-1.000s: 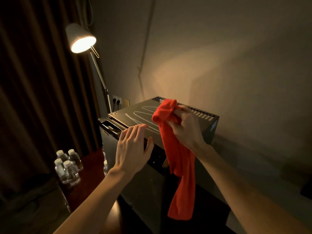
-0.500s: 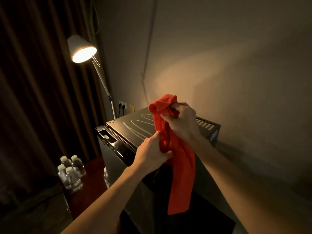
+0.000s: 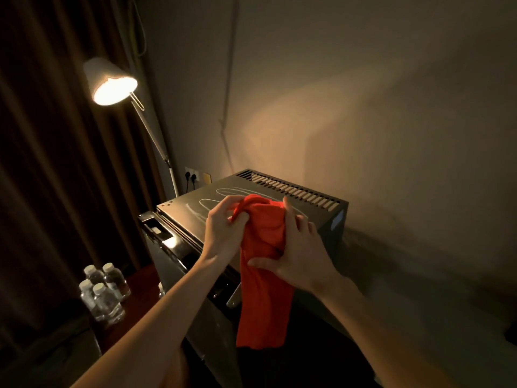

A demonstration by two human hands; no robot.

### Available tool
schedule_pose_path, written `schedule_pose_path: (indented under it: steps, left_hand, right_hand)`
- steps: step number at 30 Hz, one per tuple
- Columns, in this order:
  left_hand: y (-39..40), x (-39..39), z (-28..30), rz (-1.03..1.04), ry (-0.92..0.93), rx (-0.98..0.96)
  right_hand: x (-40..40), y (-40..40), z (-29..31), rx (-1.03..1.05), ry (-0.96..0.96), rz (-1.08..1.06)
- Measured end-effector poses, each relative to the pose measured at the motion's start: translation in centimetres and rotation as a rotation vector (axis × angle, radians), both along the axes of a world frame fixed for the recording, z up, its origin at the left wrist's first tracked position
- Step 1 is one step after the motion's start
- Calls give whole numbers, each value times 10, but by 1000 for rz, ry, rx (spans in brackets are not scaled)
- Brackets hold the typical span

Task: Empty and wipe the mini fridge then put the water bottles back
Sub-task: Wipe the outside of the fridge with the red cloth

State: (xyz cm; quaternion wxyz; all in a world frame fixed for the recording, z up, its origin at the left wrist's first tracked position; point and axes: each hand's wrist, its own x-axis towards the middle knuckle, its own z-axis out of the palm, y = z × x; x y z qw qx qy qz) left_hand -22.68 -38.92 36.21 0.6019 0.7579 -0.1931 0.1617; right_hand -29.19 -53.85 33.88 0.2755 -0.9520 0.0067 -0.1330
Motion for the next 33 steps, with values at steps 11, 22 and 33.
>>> schedule_pose_path:
  steps: [11,22,33]
  left_hand:
    - [46,51,-33,-136,-216,467]
    - [53,123,-34,-237,-399,568]
    - [30,132,-34,-312,-457,671]
  right_hand:
    - [54,-41,-15,-152,-158,-390]
    - [40,34,-7,-276,-65,-448]
    - [113,-10,-5,-177,62,-619]
